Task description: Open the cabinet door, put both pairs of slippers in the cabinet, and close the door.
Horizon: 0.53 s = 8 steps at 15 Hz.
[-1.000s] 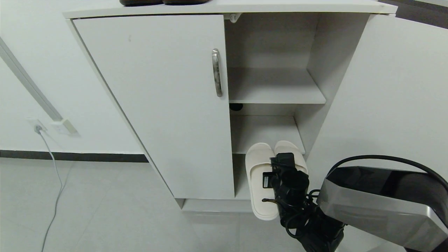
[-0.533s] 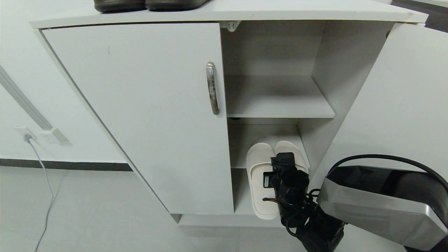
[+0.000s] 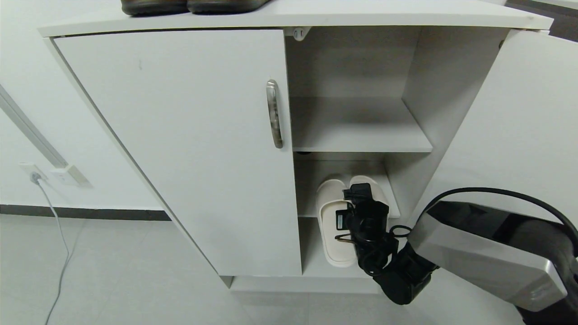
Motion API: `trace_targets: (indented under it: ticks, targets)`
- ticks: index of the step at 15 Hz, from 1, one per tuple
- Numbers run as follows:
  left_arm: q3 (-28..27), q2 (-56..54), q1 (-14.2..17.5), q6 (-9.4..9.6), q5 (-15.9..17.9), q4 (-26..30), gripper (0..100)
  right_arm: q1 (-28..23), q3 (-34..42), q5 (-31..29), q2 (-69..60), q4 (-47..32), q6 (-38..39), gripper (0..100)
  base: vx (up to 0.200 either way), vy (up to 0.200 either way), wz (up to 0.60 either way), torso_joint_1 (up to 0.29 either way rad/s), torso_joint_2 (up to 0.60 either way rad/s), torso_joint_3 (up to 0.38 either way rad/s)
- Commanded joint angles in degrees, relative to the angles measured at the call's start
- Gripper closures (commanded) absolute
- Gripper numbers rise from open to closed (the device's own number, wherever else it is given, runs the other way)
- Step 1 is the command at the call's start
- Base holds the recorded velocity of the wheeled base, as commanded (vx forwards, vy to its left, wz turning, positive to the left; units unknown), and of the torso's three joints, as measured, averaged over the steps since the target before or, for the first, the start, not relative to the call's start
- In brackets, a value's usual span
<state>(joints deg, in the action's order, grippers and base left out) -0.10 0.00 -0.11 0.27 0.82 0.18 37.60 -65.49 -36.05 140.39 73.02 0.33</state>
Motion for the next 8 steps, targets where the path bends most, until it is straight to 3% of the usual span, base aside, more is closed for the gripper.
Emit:
trace_targets:
  ticks: [1, 2, 8]
  targets:
    - [0.0, 0.1, 0.0, 0.00, 0.0, 0.0, 100, -0.8, -2.9, 0.2, 1.7, -0.9, 0.0, 100, 0.000, 0.000, 0.00, 0.000, 0.00, 0.000]
    - [0.0, 0.1, 0.0, 0.00, 0.0, 0.0, 100, -1.5, -7.6, 0.5, 3.2, -3.8, 0.0, 100, 0.000, 0.000, 0.00, 0.000, 0.00, 0.000]
    - [0.0, 0.1, 0.0, 0.00, 0.0, 0.0, 100, -3.0, -18.2, 0.9, 5.0, -15.9, 4.0, 100, 0.000, 0.000, 0.00, 0.000, 0.00, 0.000]
